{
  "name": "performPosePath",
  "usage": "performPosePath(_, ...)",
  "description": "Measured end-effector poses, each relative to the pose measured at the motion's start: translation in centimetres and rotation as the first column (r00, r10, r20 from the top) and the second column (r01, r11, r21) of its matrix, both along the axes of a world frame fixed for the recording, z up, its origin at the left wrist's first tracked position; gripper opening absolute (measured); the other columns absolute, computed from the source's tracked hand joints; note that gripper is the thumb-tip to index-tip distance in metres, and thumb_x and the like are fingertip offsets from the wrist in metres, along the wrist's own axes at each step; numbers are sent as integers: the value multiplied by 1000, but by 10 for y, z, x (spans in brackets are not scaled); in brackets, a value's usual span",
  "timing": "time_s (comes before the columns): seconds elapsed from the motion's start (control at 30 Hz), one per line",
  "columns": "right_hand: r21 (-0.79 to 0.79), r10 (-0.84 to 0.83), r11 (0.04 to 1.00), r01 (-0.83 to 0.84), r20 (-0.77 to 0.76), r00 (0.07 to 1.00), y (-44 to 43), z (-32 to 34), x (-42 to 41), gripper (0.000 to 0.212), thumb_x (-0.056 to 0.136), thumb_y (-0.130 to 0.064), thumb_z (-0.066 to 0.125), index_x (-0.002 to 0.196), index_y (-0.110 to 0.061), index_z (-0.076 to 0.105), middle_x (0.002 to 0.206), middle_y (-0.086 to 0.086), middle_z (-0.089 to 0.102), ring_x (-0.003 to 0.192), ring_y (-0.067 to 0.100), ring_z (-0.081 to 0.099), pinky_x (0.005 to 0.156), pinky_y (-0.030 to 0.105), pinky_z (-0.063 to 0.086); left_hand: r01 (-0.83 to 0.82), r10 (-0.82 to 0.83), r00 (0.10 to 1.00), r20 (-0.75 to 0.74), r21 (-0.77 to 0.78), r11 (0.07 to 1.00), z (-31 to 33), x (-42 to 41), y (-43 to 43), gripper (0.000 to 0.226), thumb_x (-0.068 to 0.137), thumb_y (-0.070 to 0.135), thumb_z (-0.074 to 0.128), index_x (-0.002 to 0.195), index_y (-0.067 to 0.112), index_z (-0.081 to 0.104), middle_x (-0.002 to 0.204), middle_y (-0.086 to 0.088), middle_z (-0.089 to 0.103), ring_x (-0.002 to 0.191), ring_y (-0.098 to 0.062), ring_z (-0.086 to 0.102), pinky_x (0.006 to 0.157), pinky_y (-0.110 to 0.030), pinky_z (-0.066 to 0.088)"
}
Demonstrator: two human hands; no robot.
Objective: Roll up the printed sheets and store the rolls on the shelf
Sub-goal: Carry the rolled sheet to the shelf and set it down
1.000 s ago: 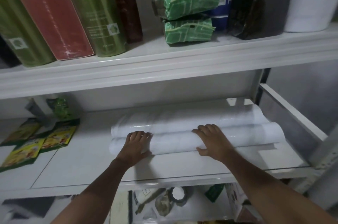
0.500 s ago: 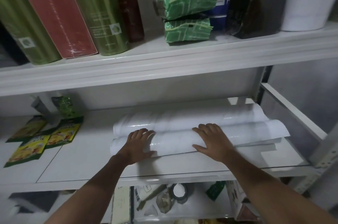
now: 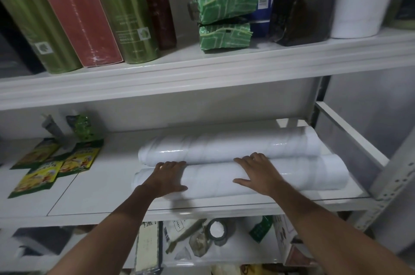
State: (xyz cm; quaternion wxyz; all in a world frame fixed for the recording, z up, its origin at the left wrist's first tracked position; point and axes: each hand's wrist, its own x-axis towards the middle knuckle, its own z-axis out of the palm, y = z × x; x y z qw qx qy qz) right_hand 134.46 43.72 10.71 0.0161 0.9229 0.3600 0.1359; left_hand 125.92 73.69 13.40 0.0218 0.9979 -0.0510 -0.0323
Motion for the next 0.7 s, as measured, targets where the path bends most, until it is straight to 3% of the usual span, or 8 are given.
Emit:
performPosePath(0.17, 2, -56, 998, 56, -2, 998, 9, 7, 1, 60, 82, -58, 52, 123, -14, 53, 102, 8, 65, 90, 31, 57, 84, 41, 44, 18, -37, 986, 164, 118, 993, -3, 9, -2, 69, 67, 46, 73, 123, 19, 45, 112, -9, 59, 105, -31, 54, 95, -49, 34)
performPosePath(0.27, 5, -92, 996, 92, -16, 996, 14, 10, 4, 62, 84, -58, 50, 129, -15, 47, 111, 8, 61, 98, 30, 54, 90, 42, 40, -28, 1, 976, 219, 120, 992, -9, 12, -5, 73, 58, 44, 80, 114, 21, 39, 102, -9, 62, 96, -33, 60, 89, -55, 38)
performPosePath(0.33, -8, -95, 995, 95, -53, 994, 17, 11, 6, 67, 84, -61, 45, 134, -17, 40, 123, 7, 55, 107, 30, 50, 97, 42, 35, -31, 9, 975, 224, 99, 995, -8, 12, -8, 76, 64, 46, 75, 120, 23, 30, 114, -9, 57, 109, -31, 53, 95, -52, 33)
performPosePath(0.4, -7, -78, 997, 77, -106, 991, 17, 9, 6, 83, 76, -74, 34, 138, -19, 35, 133, 6, 48, 115, 31, 45, 103, 45, 29, -16, 8, 991, 134, 57, 998, -10, 12, -7, 86, 69, 55, 67, 135, 23, 21, 136, -8, 41, 127, -27, 36, 102, -49, 25)
performPosePath(0.5, -76, -63, 996, 51, -162, 985, 14, 3, 3, 110, 57, -88, 24, 145, -22, 22, 146, 6, 35, 127, 32, 34, 109, 50, 20, 34, -39, 999, 38, 134, 990, -14, 7, -2, 114, 57, 74, 62, 144, 20, 12, 148, -7, 25, 136, -24, 23, 104, -49, 22)
performPosePath(0.6, -107, -43, 994, 27, -148, 988, 13, -3, 4, 107, 63, -79, 50, 146, -19, 19, 146, 9, 33, 127, 33, 34, 109, 52, 20, 35, -45, 998, 53, 185, 982, -18, 7, 1, 116, 53, 66, 70, 144, 18, 16, 142, -10, 35, 130, -29, 34, 98, -50, 30)
performPosePath(0.7, -84, -42, 996, 39, -40, 998, 15, -5, 7, 99, 60, -63, 68, 141, -18, 34, 128, 9, 53, 109, 35, 51, 100, 52, 33, 21, -52, 992, 119, 246, 969, -19, 12, -3, 114, 39, 56, 82, 132, 14, 30, 113, -11, 59, 100, -32, 58, 80, -50, 46)
